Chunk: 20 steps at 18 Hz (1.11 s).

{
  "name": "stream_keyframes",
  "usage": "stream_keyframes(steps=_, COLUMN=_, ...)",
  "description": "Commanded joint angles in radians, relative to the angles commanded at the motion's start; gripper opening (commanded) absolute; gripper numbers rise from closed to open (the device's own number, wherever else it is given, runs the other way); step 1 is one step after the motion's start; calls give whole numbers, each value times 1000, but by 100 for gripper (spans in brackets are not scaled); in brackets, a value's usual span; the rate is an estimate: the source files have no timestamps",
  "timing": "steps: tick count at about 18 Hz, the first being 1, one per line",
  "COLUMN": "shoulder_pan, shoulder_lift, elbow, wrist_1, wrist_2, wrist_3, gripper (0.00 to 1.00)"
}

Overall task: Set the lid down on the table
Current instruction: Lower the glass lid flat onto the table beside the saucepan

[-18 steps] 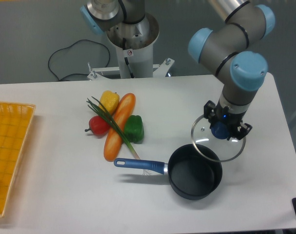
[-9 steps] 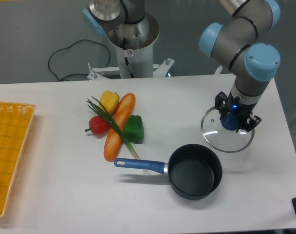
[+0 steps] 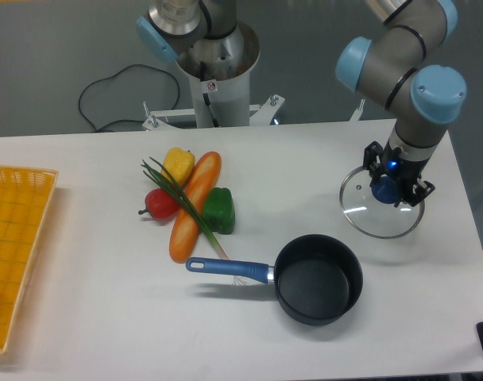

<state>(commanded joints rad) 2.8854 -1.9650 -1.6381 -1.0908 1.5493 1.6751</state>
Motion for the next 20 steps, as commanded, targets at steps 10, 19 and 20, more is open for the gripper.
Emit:
stream_keyframes(steps=10, shoulder_pan=31, shoulder_lift=-17, elbow=-69, wrist_1=77, wrist_2=-2, wrist_3=69, gripper=52)
stream_keyframes(steps=19, shoulder_pan=29, shoulder_lift=-54, elbow=-71, wrist_1=120, wrist_2=-2, wrist_3=68, gripper=52)
stream_keyframes(steps=20, shoulder_pan=31, shoulder_lift=-60, elbow=-71, wrist_1=121, wrist_2=-2, wrist_3=67, gripper=52)
